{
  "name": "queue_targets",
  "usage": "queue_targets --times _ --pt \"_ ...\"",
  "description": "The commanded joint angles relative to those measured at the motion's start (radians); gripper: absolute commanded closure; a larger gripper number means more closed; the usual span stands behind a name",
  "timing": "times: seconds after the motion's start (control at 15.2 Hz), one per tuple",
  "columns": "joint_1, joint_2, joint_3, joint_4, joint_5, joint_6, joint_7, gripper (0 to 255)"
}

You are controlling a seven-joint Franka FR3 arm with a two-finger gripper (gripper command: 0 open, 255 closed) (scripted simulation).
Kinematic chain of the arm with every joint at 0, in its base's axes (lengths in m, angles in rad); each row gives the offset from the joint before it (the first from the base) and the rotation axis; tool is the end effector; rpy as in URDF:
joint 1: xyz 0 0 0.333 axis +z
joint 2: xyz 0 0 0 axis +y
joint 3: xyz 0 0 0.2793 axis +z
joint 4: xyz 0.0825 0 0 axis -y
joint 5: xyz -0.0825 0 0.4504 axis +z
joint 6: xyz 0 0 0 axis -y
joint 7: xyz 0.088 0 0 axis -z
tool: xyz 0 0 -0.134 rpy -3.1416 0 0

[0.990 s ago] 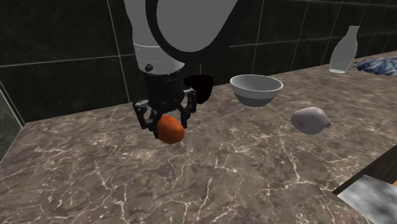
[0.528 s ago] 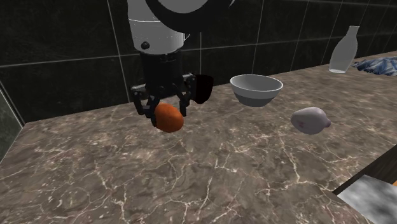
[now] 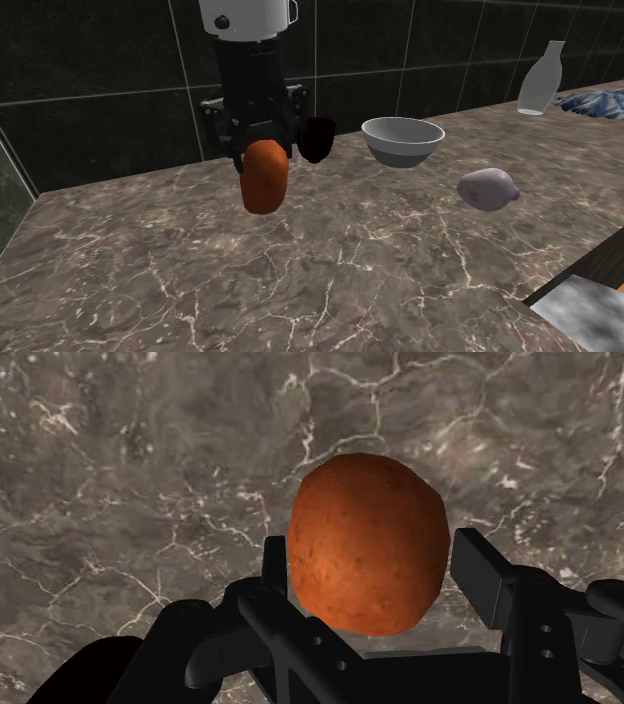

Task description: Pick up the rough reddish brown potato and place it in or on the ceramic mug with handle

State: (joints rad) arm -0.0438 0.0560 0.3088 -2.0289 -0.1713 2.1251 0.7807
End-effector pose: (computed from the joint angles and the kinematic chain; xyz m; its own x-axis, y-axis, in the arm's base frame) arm 0.6058 0.1522 0.3296 0.9044 -0.4096 0.1195 -0.4190 -0.9055 0.0672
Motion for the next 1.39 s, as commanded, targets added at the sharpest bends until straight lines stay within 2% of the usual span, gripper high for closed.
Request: queue_targets --times 0.0,0.99,1.32 --pt "0.000 -0.009 0.001 0.017 0.006 -0.026 -0.006 255" --pt "0.000 -0.054 0.002 0.162 0.034 -0.210 -0.042 255" --pt "-0.057 -0.032 -0.055 0.196 0.035 -0.209 -0.156 255"
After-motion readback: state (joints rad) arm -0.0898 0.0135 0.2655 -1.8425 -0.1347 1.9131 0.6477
